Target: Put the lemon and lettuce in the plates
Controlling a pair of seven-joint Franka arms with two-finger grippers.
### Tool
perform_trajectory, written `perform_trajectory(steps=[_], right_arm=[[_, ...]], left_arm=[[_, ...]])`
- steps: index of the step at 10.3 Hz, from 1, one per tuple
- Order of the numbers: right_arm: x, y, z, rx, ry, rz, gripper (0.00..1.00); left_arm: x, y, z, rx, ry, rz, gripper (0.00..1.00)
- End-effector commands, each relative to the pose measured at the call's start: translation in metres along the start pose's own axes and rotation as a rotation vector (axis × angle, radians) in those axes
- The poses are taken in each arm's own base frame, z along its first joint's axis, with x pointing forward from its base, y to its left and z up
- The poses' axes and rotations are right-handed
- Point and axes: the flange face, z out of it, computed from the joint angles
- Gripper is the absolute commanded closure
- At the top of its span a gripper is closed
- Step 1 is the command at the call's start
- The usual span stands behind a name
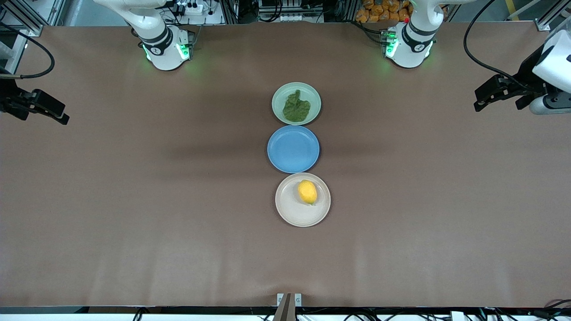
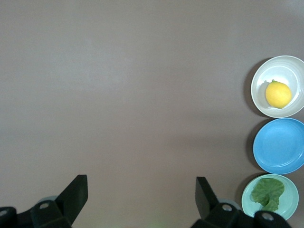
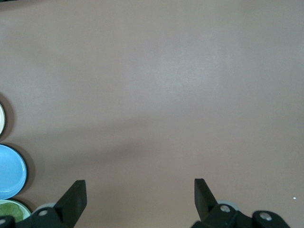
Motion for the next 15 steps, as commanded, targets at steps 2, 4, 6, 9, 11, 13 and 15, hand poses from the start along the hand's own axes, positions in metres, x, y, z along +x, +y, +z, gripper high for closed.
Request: perform_trajectory(steps=[2, 4, 6, 9, 11, 13, 15], right_arm=[[0.000, -0.001, 0.000, 0.008, 0.003, 0.002, 0.00], [0.001, -0.001, -0.001, 0.009, 0.008, 0.002, 0.00], [0.001, 0.000, -0.001, 0.007, 0.007, 0.003, 0.00], [0.001, -0.002, -0.001, 0.007, 0.008, 0.000, 0.00], [0.000, -0.002, -0.001, 0.007, 0.007, 0.000, 0.00], [0.001, -0.002, -0.001, 0.007, 0.008, 0.000, 0.00], [0.001, -0.002, -0.001, 0.007, 0.008, 0.000, 0.00]], left_arm=[[-0.001, 0.003, 0.003, -0.024, 0.001, 0.022, 0.00], [0.000, 0.002, 0.004, -0.019, 0.000, 0.016, 0.00], [0.000, 0.004, 0.003, -0.021, 0.001, 0.013, 0.00], [-0.001, 0.007, -0.006, -0.021, 0.021, 0.018, 0.00], [-0.001, 0.001, -0.011, -0.024, 0.032, 0.007, 0.00], [-0.001, -0.005, -0.013, -0.021, 0.034, -0.001, 0.00], [-0.001, -0.006, -0.013, -0.021, 0.034, -0.002, 0.00]])
